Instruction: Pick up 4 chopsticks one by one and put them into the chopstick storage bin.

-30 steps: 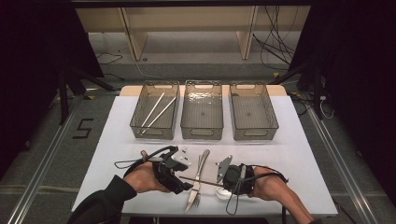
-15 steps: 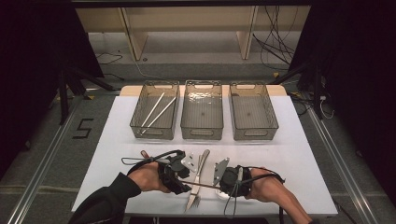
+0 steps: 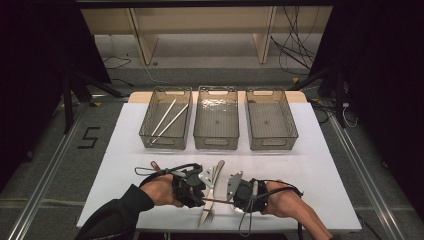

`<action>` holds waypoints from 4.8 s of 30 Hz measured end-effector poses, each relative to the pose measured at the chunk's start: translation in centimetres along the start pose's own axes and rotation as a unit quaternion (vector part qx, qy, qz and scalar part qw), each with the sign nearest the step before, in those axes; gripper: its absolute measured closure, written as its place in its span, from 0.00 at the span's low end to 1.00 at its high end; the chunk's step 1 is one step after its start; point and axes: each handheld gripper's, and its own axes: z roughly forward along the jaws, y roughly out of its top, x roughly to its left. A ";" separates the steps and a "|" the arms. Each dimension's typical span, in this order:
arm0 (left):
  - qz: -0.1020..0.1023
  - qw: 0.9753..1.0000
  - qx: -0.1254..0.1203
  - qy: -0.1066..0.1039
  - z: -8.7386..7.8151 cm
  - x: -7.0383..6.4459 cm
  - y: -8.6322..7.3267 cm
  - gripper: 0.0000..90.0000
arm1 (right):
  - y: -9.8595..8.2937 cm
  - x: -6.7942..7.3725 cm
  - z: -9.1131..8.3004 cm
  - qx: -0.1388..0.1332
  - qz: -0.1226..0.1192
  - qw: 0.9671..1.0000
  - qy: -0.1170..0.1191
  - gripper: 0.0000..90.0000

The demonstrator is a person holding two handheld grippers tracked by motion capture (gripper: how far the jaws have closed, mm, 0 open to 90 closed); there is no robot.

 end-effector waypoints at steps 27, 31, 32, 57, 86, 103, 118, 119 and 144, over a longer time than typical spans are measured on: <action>0.017 1.000 0.003 -0.003 -0.6 0.2 -0.7 0.95 | -1.1 -0.9 -1.9 -0.045 0.052 0.997 -0.019 0.63; 0.004 1.000 0.004 0.012 -1.3 0.8 -1.3 0.95 | -2.4 -1.9 -3.1 -0.078 0.097 0.992 -0.032 0.53; -0.005 1.000 -0.001 0.014 -1.5 0.9 -1.5 0.95 | -2.8 -2.2 -3.4 -0.085 0.109 0.990 -0.034 0.51; -0.166 0.976 -0.075 0.116 -6.4 5.5 -5.6 0.95 | -9.4 -5.2 -1.6 -0.046 0.266 0.961 -0.061 0.35; -0.297 0.923 -0.109 0.217 -10.2 13.8 -9.5 0.95 | -10.5 -5.4 -0.6 -0.010 0.279 0.959 -0.054 0.34; -0.361 0.895 -0.109 0.239 -9.7 18.9 -11.0 0.95 | -10.5 -5.4 -0.5 -0.009 0.278 0.959 -0.052 0.34; -0.380 0.889 -0.100 0.237 -8.3 20.8 -11.1 0.94 | -10.5 -5.4 -0.5 -0.008 0.276 0.960 -0.050 0.34; -0.381 0.888 -0.100 0.239 -8.1 20.9 -11.1 0.94 | -10.5 -5.4 -0.5 -0.007 0.277 0.960 -0.050 0.34; -0.367 0.888 -0.210 0.183 -9.5 12.7 -9.2 0.23 | -10.6 -5.4 -0.5 -0.005 0.279 0.959 -0.048 0.34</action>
